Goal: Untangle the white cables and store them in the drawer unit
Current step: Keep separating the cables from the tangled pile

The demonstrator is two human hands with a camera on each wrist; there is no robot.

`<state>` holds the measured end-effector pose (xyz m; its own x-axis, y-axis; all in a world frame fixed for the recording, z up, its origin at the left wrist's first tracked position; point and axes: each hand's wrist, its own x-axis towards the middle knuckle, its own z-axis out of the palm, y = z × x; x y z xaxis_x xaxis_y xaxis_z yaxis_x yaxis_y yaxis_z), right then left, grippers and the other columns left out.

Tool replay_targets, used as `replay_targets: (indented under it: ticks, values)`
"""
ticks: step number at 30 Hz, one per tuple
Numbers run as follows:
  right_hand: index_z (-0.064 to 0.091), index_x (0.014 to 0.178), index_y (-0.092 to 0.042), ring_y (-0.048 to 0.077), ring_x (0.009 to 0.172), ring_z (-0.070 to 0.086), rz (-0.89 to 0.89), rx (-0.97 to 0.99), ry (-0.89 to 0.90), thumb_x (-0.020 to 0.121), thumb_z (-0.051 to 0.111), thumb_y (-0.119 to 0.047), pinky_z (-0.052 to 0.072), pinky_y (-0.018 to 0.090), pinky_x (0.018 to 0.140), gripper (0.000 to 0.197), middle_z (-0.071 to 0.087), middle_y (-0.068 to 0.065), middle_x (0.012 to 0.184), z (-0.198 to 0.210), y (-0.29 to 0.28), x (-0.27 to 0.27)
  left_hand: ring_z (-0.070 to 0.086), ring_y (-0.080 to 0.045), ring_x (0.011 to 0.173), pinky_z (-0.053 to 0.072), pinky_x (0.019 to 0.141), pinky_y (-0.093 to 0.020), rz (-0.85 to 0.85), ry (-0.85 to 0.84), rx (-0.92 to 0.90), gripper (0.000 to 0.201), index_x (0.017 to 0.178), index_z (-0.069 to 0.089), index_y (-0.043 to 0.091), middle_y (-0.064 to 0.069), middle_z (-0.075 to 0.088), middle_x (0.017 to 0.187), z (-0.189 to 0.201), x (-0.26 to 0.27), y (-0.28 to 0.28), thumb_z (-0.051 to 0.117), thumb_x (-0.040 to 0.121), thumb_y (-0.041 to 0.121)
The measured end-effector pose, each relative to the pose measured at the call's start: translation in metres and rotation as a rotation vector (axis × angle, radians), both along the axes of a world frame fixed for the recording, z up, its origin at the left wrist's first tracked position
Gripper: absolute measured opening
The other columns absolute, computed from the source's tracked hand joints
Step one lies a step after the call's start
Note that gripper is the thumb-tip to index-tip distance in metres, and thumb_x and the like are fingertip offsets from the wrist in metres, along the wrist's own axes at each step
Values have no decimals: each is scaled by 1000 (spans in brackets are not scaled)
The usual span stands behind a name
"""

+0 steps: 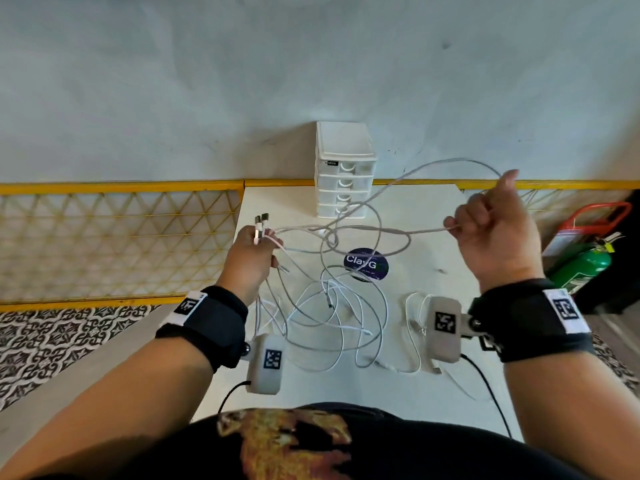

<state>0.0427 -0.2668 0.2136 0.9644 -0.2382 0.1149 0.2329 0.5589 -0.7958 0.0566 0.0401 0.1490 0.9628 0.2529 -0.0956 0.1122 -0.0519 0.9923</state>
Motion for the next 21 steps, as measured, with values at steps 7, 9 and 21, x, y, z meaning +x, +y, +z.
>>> replay_targets:
  ticks: [7, 9, 21]
  values:
    - [54, 81, -23, 15, 82, 68, -158, 120, 81, 95, 44, -23, 44, 29, 77, 17, 72, -2, 94, -19, -41, 2, 37, -14, 54, 27, 48, -25, 63, -2, -23, 9, 88, 55, 20, -6, 59, 84, 1, 7, 14, 50, 95, 19]
    - [56, 85, -25, 12, 110, 64, -170, 87, 87, 95, 43, -22, 40, 30, 89, 17, 67, -6, 114, -25, -43, 0, 37, -14, 53, 27, 48, -26, 83, -5, -17, 8, 88, 56, 19, -6, 58, 81, 2, 9, 16, 50, 95, 18]
    - [70, 72, -17, 20, 112, 64, 89, 73, 51, 78, 51, -20, 47, 35, 97, 21, 69, 0, 114, -60, -54, -5, 35, -4, 40, 23, 41, -19, 53, -33, -147, 16, 86, 52, 19, 0, 59, 79, 11, 5, 17, 47, 96, 8]
